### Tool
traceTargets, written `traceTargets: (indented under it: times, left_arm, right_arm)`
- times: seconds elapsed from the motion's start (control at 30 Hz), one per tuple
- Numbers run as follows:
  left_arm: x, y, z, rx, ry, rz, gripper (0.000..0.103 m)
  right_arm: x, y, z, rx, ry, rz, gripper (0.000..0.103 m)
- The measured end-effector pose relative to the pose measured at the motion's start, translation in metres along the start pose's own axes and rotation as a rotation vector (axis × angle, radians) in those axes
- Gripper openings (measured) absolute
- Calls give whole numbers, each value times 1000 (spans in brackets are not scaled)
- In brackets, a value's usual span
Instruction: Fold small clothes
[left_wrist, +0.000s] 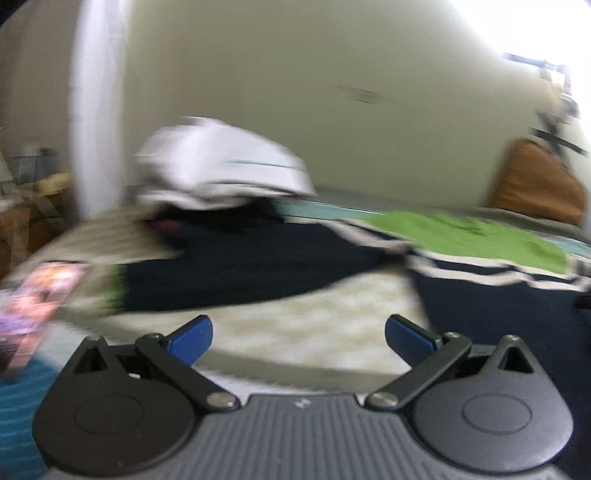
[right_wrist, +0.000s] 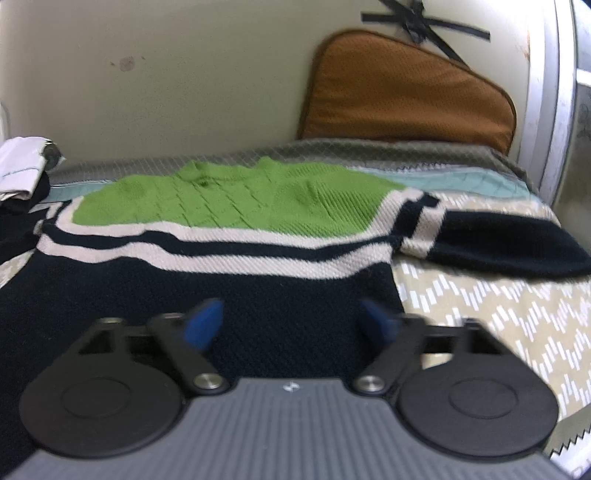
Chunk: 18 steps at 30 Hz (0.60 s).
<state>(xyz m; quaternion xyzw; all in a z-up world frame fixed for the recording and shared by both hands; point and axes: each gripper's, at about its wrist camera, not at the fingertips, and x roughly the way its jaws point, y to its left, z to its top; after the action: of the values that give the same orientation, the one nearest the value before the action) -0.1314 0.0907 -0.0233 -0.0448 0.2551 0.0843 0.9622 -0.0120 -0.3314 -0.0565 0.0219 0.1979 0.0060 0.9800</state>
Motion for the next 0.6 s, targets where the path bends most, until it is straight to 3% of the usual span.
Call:
traceTargets:
  times: [0.07,0.1,0.3,0.43,0.6]
  left_arm:
    - [-6,27,0,-55,-21,63,103]
    - [-6,39,1,-90,-26,79,103]
    - [-30,85,0,-265,-124,139,103]
    - [-57,110,-6,-295,-165,168,103]
    - [-86,137,-18,-302,-175,227,103]
  right_arm:
    - [-7,17,13,-57,10,97,36]
    - [-12,31,22,-103,-3,157,34]
    - [-30,176,56,-508,-82,410,33]
    - [-15,278,47,-715,-85,565,33]
    - [13,373,31,-891,-66,654,33]
